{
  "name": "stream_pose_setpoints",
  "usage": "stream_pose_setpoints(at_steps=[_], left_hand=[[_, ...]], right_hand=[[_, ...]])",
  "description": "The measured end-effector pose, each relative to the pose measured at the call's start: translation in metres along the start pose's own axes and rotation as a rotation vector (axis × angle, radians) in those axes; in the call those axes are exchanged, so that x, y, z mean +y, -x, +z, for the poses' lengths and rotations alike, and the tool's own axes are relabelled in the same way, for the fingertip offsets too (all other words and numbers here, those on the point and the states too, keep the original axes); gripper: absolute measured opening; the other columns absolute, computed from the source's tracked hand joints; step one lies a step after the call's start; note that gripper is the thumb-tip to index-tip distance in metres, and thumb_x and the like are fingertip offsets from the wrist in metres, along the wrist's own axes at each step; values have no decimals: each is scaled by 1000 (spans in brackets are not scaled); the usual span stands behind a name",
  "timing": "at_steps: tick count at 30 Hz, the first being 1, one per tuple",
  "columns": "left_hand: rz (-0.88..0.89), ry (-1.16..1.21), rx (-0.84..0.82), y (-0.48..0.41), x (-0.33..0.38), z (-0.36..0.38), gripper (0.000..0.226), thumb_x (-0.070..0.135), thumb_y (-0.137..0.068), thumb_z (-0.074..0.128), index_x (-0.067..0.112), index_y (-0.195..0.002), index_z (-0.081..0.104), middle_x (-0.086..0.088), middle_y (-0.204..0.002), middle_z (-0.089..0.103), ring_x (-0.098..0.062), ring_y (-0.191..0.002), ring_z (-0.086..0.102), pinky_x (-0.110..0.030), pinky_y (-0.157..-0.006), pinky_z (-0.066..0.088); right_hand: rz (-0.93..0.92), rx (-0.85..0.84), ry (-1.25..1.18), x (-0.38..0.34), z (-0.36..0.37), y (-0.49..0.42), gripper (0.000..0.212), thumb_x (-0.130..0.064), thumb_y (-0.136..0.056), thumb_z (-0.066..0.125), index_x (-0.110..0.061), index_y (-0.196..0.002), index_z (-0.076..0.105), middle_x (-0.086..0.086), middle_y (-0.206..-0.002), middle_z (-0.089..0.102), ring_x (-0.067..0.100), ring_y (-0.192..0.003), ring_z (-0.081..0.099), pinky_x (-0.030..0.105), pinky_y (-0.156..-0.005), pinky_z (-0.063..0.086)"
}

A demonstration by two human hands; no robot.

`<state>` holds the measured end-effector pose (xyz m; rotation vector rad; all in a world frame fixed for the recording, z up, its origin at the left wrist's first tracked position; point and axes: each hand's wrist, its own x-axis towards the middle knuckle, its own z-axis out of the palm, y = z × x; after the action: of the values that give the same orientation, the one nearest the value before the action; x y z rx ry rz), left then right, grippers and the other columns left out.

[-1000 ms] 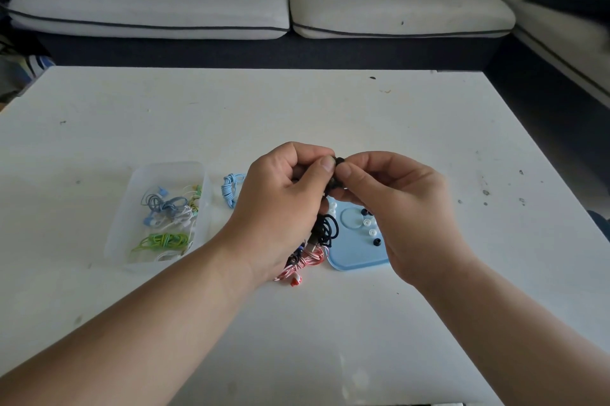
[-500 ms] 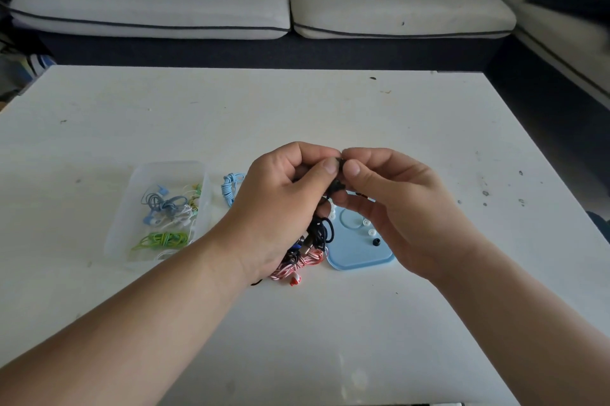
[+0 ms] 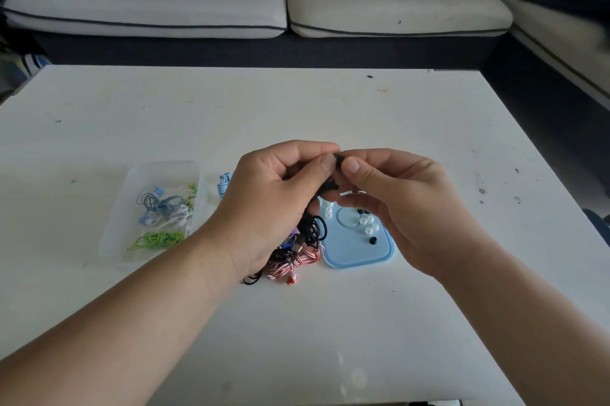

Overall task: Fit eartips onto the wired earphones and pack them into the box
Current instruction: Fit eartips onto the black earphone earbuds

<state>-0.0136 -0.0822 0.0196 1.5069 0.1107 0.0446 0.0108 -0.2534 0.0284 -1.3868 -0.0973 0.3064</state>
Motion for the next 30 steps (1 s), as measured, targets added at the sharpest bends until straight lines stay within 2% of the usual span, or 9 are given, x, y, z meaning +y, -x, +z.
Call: stream_pose_setpoints(at_steps=[3, 8, 13, 18, 20, 23, 25, 30], left_hand=[[-18, 12, 8, 1, -1, 1, 17, 12, -99, 67, 19, -108, 79, -4, -85, 78, -16, -68, 63, -25, -61, 50], [-24, 0, -3, 4, -1, 2, 18, 13, -99, 66, 22, -109, 78, -7, -90, 79, -17, -66, 60, -26, -63, 51], [-22, -17, 13, 6, -1, 4, 22, 11, -100, 65, 24, -113, 78, 6, -74, 74, -11, -58, 57, -22, -62, 52], [-40, -47, 32, 5, -1, 4, 19, 10, -101, 64, 22, -109, 77, -3, -85, 78, -13, -73, 72, -23, -62, 52], [-57, -54, 65, 5, -1, 6, 18, 10, -101, 64, 22, -107, 76, -1, -83, 78, -10, -71, 73, -20, -60, 52], [-60, -74, 109, 6, -1, 9, 16, 13, -100, 66, 24, -105, 76, 4, -78, 77, -5, -58, 65, -17, -59, 51], [-55, -95, 121, 7, -1, 9, 16, 15, -99, 67, 26, -105, 77, 4, -78, 77, -8, -57, 62, -19, -59, 52], [-64, -87, 97, 9, 1, 12, 16, 14, -99, 68, 25, -107, 76, -2, -86, 79, -13, -59, 68, -18, -54, 51]], right_hand=[[36, -3, -14, 0, -1, 1, 17, -11, -91, 66, 0, -100, 76, 21, -97, 77, 34, -90, 76, 36, -81, 61], [99, -37, -76, 0, -4, 1, 33, -17, -84, 68, 4, -108, 74, 23, -101, 77, 36, -95, 76, 41, -90, 61], [84, 27, 48, 4, 3, 1, 18, -13, -100, 62, -1, -105, 75, 15, -95, 78, 25, -84, 76, 34, -78, 61], [99, 180, 169, 5, 2, 3, 19, -23, -92, 76, -4, -93, 74, 13, -83, 77, 24, -74, 73, 34, -73, 62], [105, 174, 147, 2, 2, 7, 22, -22, -89, 78, -1, -91, 73, 14, -79, 76, 25, -70, 71, 36, -70, 62], [92, 57, 212, 0, 6, 16, 13, -12, -85, 81, -3, -92, 76, 8, -75, 77, 17, -63, 69, 23, -58, 55], [56, 77, 298, 1, 8, 18, 10, -9, -84, 82, -9, -93, 78, 0, -69, 75, 10, -56, 67, 14, -50, 47], [-21, 128, 413, 6, 3, 12, 6, -13, -86, 80, -17, -90, 81, -4, -70, 76, 9, -57, 67, 11, -51, 44]])
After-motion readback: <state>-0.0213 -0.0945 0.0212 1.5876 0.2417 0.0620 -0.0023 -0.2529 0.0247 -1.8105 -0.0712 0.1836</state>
